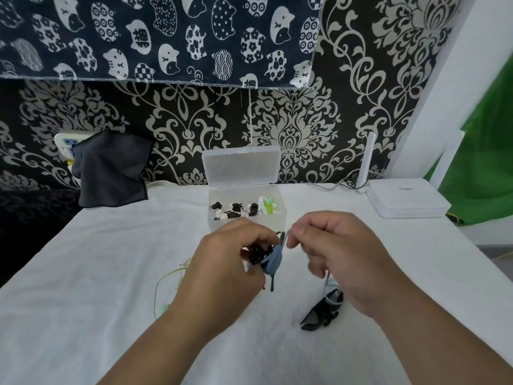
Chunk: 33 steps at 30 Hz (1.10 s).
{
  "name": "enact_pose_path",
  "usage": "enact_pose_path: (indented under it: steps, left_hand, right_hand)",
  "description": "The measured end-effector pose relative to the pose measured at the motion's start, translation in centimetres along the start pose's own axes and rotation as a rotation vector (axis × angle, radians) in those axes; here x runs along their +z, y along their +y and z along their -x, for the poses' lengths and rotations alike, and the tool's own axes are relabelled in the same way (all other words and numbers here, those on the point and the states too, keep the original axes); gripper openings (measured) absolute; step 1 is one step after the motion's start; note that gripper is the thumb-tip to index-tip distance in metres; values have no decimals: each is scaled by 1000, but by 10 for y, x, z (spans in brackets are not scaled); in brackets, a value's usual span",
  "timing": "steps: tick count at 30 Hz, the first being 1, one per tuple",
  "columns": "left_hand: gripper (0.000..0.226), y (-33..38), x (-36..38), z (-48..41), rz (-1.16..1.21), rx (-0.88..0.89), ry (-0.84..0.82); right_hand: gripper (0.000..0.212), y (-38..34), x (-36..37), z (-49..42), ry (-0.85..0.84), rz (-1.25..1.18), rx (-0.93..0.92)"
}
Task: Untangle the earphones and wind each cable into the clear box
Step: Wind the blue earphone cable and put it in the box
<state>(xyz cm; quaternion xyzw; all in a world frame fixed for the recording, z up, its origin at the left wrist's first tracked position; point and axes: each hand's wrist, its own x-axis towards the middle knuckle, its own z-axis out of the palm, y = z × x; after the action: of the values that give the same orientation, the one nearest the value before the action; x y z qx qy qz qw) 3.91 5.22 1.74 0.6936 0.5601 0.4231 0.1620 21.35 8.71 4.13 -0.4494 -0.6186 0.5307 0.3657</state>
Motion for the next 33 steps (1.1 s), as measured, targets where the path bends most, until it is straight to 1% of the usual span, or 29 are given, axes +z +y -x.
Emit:
enact_pose_path:
  steps: [3,5,11,13,16,18,20,22,25,29,33]
  left_hand:
    - [53,6,3,1,197,-114,-35]
    - [52,9,4,0,309,-154,-81]
    - [54,17,2,1,473,-206,-174]
    - [54,17,2,0,517,-221,-161]
    - [55,16,2,-1,591,-232,-51]
    - [57,15,1,-2,614,-244,21]
    - [54,15,0,-3,624,-263,93]
    - [51,14,-1,-5,611,-279,160]
    - [47,13,-2,-5,597,-309,217]
    - [46,13,-2,-4,579,-328,228]
    - [46,12,0,-4,509,-311,278]
  right_hand:
    - [28,4,-9,-3,153,196,-57]
    - [24,6,-12,-5,211,219,-81]
    - [23,9,-12,-7,229,259,-108]
    - [26,10,-11,-7,225,272,-72]
    - [35,16,-8,-9,153,273,74]
    - [38,20,-4,-8,34,306,153]
    - [41,22,2,-5,-99,343,182]
    - [42,21,7,-2,-178,341,174]
    - [42,18,10,-2,-205,348,152]
    - [43,15,8,0,-254,385,167]
    - [43,12,4,1,-262,340,157]
